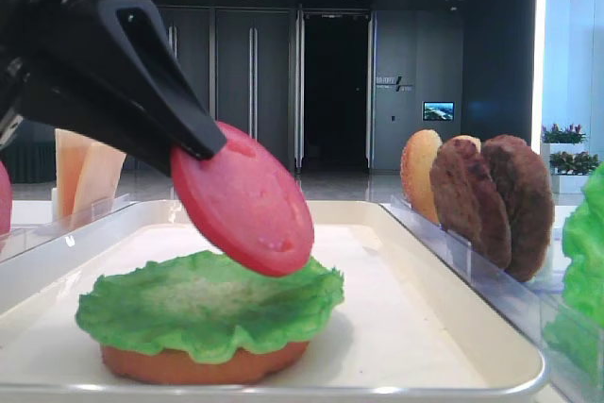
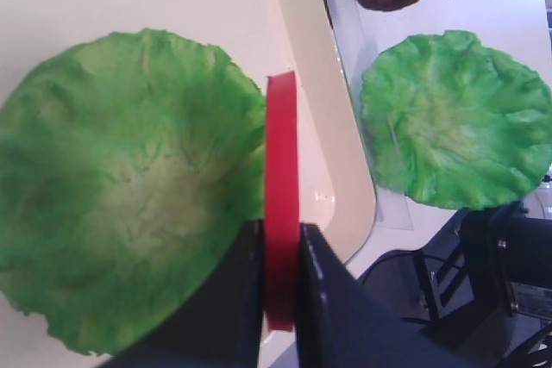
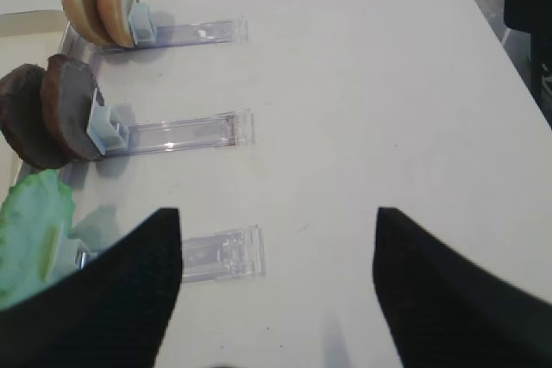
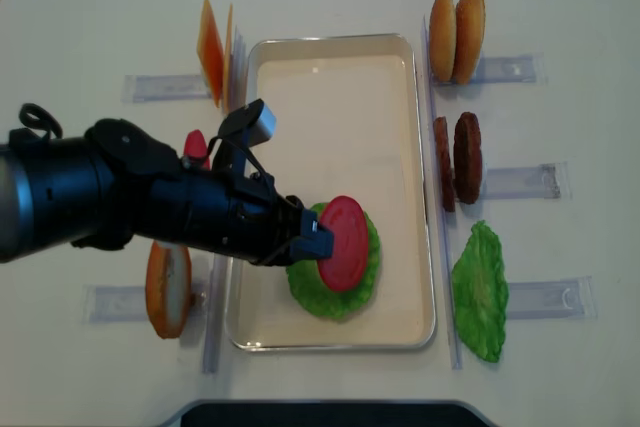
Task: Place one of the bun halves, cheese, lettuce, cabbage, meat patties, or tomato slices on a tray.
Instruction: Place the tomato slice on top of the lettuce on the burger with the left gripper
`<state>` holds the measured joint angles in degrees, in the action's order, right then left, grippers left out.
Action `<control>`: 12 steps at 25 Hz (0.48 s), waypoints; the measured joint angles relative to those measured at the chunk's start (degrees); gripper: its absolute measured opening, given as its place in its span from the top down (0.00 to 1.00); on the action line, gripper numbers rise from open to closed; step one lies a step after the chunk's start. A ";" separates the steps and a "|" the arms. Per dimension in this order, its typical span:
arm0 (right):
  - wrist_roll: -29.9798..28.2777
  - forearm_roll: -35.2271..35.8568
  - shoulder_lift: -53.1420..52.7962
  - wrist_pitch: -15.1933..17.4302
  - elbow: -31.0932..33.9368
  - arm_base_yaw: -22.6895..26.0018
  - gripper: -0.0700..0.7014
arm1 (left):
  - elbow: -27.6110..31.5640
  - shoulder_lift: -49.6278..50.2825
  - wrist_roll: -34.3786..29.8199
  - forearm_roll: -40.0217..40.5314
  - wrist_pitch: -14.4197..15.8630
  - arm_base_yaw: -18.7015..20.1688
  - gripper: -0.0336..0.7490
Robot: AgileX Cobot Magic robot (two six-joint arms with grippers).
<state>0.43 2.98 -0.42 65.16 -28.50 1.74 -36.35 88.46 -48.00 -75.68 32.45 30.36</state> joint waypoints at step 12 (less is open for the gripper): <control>0.00 0.00 0.00 0.00 0.00 0.00 0.29 | 0.00 2.70 -0.25 -0.26 0.54 0.00 0.88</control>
<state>0.43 2.98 -0.42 65.16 -28.50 1.74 -36.35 91.16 -48.25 -75.94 32.99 30.36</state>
